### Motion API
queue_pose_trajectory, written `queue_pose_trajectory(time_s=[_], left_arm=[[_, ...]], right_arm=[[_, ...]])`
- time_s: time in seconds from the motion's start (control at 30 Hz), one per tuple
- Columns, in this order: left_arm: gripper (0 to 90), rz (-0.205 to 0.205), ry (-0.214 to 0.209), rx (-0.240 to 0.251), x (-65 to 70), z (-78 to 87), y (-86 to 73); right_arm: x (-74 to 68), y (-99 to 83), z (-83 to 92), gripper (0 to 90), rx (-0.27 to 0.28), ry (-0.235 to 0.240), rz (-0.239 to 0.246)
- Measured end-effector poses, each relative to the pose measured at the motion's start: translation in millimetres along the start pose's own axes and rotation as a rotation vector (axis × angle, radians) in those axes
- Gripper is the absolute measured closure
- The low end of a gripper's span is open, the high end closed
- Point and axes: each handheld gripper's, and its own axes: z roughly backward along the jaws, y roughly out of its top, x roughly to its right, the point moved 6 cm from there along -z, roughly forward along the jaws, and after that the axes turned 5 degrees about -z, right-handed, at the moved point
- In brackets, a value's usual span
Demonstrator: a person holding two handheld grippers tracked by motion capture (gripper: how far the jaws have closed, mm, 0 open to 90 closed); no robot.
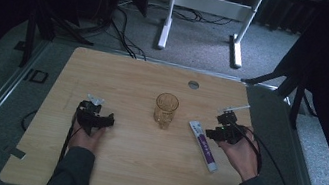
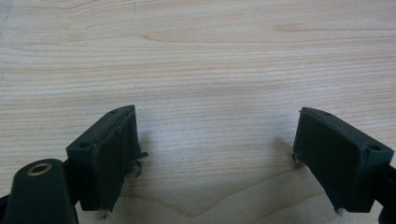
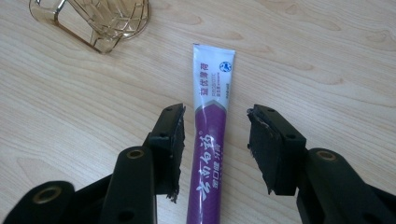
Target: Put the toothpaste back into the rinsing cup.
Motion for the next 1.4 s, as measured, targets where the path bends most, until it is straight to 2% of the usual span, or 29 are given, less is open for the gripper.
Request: queue_pose_trajectory(time_s=[0.2, 0.27, 0.33, 0.9, 1.4], left_arm=[[14.2, 0.000, 0.000, 0.000, 0.0, 0.0, 0.0], [14.2, 0.000, 0.000, 0.001, 0.0, 0.0, 0.0], [14.1, 0.000, 0.000, 0.000, 0.0, 0.0, 0.0], [14.2, 0.000, -0.001, 0.002, 0.2, -0.2, 0.1], [14.1, -0.001, -0.001, 0.001, 0.1, -0.1, 0.1]], right_arm=[[-0.9, 2.2, 0.7, 55.2, -0.011, 0.014, 0.000], [-2.1, 3.4, 0.7, 55.5, -0.028, 0.043, -0.011], [-2.6, 3.9, 0.9, 55.4, -0.032, 0.046, -0.010], [-7.5, 7.8, -1.1, 56.5, -0.055, 0.038, 0.018], [-12.7, 11.2, -4.7, 57.6, -0.082, 0.052, 0.032]])
